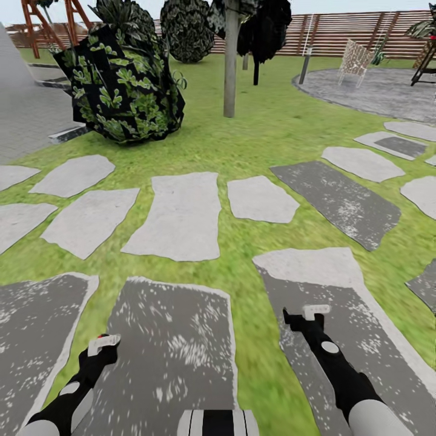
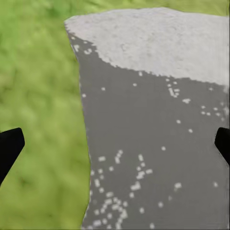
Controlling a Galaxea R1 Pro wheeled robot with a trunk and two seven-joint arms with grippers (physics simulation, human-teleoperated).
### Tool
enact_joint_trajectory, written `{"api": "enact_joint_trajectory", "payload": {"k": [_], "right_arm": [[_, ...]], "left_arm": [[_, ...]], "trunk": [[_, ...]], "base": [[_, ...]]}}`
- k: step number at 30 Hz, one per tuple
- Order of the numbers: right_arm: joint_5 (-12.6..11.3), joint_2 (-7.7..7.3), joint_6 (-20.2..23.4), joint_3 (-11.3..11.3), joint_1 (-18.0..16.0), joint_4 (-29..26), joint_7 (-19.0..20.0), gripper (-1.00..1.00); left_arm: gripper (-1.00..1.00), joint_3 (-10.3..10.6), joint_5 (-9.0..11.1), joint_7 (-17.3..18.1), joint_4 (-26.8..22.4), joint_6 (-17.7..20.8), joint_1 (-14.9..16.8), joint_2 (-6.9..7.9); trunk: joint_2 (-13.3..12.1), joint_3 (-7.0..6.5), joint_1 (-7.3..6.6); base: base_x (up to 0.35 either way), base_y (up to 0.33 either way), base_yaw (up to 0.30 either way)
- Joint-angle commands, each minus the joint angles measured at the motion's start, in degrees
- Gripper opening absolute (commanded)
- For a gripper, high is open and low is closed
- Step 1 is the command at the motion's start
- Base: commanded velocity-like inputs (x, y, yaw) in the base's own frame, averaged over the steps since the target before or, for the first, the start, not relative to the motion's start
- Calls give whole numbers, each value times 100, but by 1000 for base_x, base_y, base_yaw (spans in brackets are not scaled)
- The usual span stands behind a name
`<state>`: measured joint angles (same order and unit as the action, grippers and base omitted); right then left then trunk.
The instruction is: In the garden, pick up the pesticide atomizer on the floor and spray pesticide onto both trees until each tree trunk is fully covered.
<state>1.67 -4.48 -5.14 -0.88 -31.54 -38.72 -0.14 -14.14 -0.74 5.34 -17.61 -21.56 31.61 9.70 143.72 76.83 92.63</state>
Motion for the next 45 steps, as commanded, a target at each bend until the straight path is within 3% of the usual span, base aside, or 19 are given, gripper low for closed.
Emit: {"api": "enact_joint_trajectory", "payload": {"k": [1,5,8,9,15,20,23,28,37,45], "right_arm": [[17,-8,-35,-7,-3,0,-2,100],[32,-34,-59,6,47,11,4,100],[25,-32,-85,9,625,13,11,100],[22,-35,-247,6,1017,25,9,100],[8,-29,-1090,7,1637,440,-3,100],[1,8,-2065,12,1730,1457,-3,100],[-4,28,-2411,16,1736,1752,-3,100],[-19,42,-2530,10,1738,1911,2,100],[-20,52,-2545,1,1739,1938,-12,100],[-18,44,-2553,-2,1739,1938,-12,100]], "left_arm": [[-100,-48,-22,57,4,-11,3,-3],[-100,-53,-45,53,26,2,-141,88],[-100,-54,-41,28,27,2,-395,111],[-100,-54,-37,7,29,-1,-592,114],[-100,-69,-24,-18,31,-12,-1071,127],[-100,-79,-14,-30,34,-20,-1310,134],[-100,-80,70,-27,31,-28,-1391,131],[-100,-81,218,-25,29,-24,-1425,135],[-100,-73,232,-4,29,-21,-1430,130],[-100,-72,232,-3,29,-24,-1430,128]], "trunk": [[0,-28,-3],[-6,-152,-13],[-10,-245,-21],[-11,-276,-24],[-19,-461,-39],[-26,-614,-52],[-30,-691,-60],[-37,-805,-73],[-49,-1004,-96],[-369,-1148,-272]], "base": [[0,0,-102],[0,0,-105],[0,0,-106],[0,0,-106],[0,0,-99],[0,0,-49],[0,0,-6],[0,0,-1],[0,0,0],[0,0,0]]}}
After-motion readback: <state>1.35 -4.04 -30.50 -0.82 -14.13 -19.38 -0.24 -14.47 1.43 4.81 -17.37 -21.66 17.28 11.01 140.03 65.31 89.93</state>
